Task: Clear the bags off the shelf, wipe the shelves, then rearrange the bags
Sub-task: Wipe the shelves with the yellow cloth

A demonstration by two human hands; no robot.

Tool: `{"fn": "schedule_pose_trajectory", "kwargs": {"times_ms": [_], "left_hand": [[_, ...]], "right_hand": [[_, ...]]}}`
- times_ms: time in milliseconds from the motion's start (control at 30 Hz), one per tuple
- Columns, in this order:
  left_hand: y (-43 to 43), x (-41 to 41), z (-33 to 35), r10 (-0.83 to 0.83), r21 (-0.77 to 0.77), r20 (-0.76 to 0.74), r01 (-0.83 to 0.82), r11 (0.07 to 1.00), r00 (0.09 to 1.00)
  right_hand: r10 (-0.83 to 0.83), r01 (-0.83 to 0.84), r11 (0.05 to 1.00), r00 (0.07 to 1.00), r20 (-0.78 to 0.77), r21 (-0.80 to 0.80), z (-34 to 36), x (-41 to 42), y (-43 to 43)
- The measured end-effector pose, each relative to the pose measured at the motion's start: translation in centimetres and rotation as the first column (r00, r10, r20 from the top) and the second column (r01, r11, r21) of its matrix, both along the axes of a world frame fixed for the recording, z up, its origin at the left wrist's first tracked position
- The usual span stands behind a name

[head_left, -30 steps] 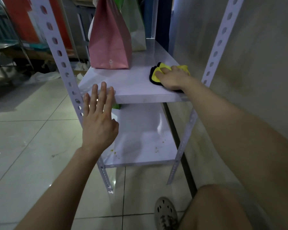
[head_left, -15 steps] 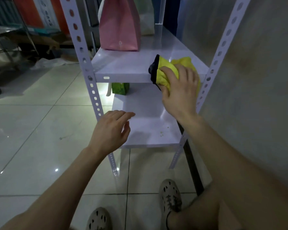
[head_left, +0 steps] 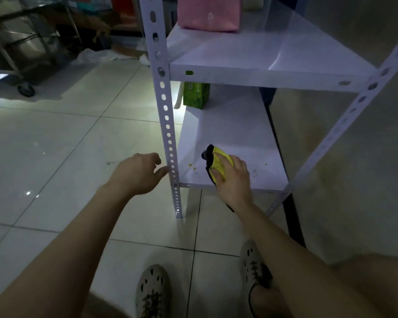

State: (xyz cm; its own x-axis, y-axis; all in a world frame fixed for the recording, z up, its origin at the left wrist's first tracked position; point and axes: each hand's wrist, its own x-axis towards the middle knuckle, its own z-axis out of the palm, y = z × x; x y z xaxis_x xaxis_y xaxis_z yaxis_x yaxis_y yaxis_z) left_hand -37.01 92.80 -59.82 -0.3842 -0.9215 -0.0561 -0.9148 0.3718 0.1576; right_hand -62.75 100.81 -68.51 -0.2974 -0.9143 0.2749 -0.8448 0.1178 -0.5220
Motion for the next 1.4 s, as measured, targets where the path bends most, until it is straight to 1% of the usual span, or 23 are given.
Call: {"fn": "schedule_pose_trajectory", "kwargs": {"times_ms": [100, 133, 167, 200, 233, 300, 333, 400, 467, 533, 633, 800, 900, 967, 1067, 1133, 1200, 1300, 1400], "left_hand": [[-0.5, 0.7, 0.0, 0.062, -0.014, -0.238, -0.067, 0.998, 0.969], [-0.6, 0.8, 0.1, 0.059, -0.011, -0.316, -0.066, 0.998, 0.947], [-0.6, 0.8, 0.3, 0.045, -0.01, -0.378, -0.053, 0.999, 0.925], [-0.6, 0.8, 0.4, 0.026, -0.012, -0.425, -0.034, 0.999, 0.905], [-0.6, 0.7, 0.5, 0.006, -0.019, -0.461, -0.017, 1.0, 0.888], [-0.7, 0.3, 0.6, -0.025, -0.047, -0.516, 0.0, 0.999, 0.856], [-0.8, 0.0, 0.6, -0.037, -0.067, -0.539, 0.001, 0.998, 0.841], [-1.1, -0.7, 0.8, -0.073, -0.112, -0.575, 0.01, 0.994, 0.815], [-1.5, -1.6, 1.1, -0.131, -0.178, -0.597, 0.028, 0.984, 0.791], [-1.8, -2.7, 1.3, -0.151, -0.224, -0.616, 0.013, 0.975, 0.773], [-2.1, -4.0, 1.4, -0.108, -0.246, -0.636, -0.069, 0.967, 0.764], [-1.9, -4.8, 1.3, -0.07, -0.265, -0.66, -0.144, 0.954, 0.748], [-2.1, -5.1, 1.1, -0.063, -0.294, -0.657, -0.179, 0.939, 0.751], [-2.1, -5.1, 1.2, -0.065, -0.305, -0.649, -0.18, 0.935, 0.758], [-1.9, -5.0, 1.7, -0.06, -0.276, -0.642, -0.158, 0.948, 0.764], [-1.8, -5.0, 1.9, -0.061, -0.272, -0.632, -0.148, 0.951, 0.772], [-1.7, -5.2, 2.0, -0.067, -0.278, -0.631, -0.144, 0.95, 0.773], [-1.8, -5.3, 1.9, -0.084, -0.284, -0.629, -0.129, 0.95, 0.773], [-1.8, -5.2, 2.2, -0.091, -0.273, -0.619, -0.106, 0.956, 0.78]], "right_hand": [[-0.008, 0.008, 0.991, 1.0, 0.0, -0.131, 0.3, 0.4, -4.3], [0.009, -0.012, 0.99, 1.0, -0.027, -0.14, 0.1, 0.7, -5.6], [0.037, -0.045, 0.993, 0.997, -0.069, -0.107, -0.3, 1.0, -6.7], [0.084, -0.089, 0.996, 0.99, -0.117, -0.033, -1.2, 1.3, -7.4], [0.148, -0.137, 0.988, 0.974, -0.169, 0.076, -2.5, 1.7, -7.8], [0.278, -0.197, 0.93, 0.929, -0.243, 0.311, -5.8, 2.5, -7.6], [0.299, -0.191, 0.912, 0.915, -0.27, 0.364, -7.3, 2.9, -7.3], [0.267, -0.146, 0.923, 0.909, -0.32, 0.357, -9.1, 3.5, -7.1], [0.242, -0.127, 0.936, 0.909, -0.339, 0.329, -9.2, 3.8, -7.8], [0.261, -0.153, 0.93, 0.916, -0.305, 0.335, -9.0, 3.6, -9.3], [0.283, -0.164, 0.91, 0.916, -0.283, 0.382, -8.4, 3.0, -13.4], [0.259, -0.138, 0.856, 0.949, -0.182, 0.498, -6.6, 2.7, -22.7], [0.259, -0.123, 0.843, 0.946, -0.195, 0.523, -6.2, 3.7, -24.1], [0.273, -0.138, 0.853, 0.94, -0.204, 0.504, -6.1, 4.3, -22.9], [0.301, -0.198, 0.881, 0.935, -0.186, 0.43, -6.6, 4.6, -18.7], [0.314, -0.204, 0.903, 0.914, -0.257, 0.379, -7.5, 5.1, -15.2], [0.292, -0.183, 0.922, 0.908, -0.302, 0.34, -8.3, 5.2, -12.0], [0.262, -0.174, 0.93, 0.932, -0.251, 0.324, -8.8, 3.6, -8.9], [0.181, -0.085, 0.94, 0.945, -0.271, 0.331, -8.9, 0.0, -6.0]]}}
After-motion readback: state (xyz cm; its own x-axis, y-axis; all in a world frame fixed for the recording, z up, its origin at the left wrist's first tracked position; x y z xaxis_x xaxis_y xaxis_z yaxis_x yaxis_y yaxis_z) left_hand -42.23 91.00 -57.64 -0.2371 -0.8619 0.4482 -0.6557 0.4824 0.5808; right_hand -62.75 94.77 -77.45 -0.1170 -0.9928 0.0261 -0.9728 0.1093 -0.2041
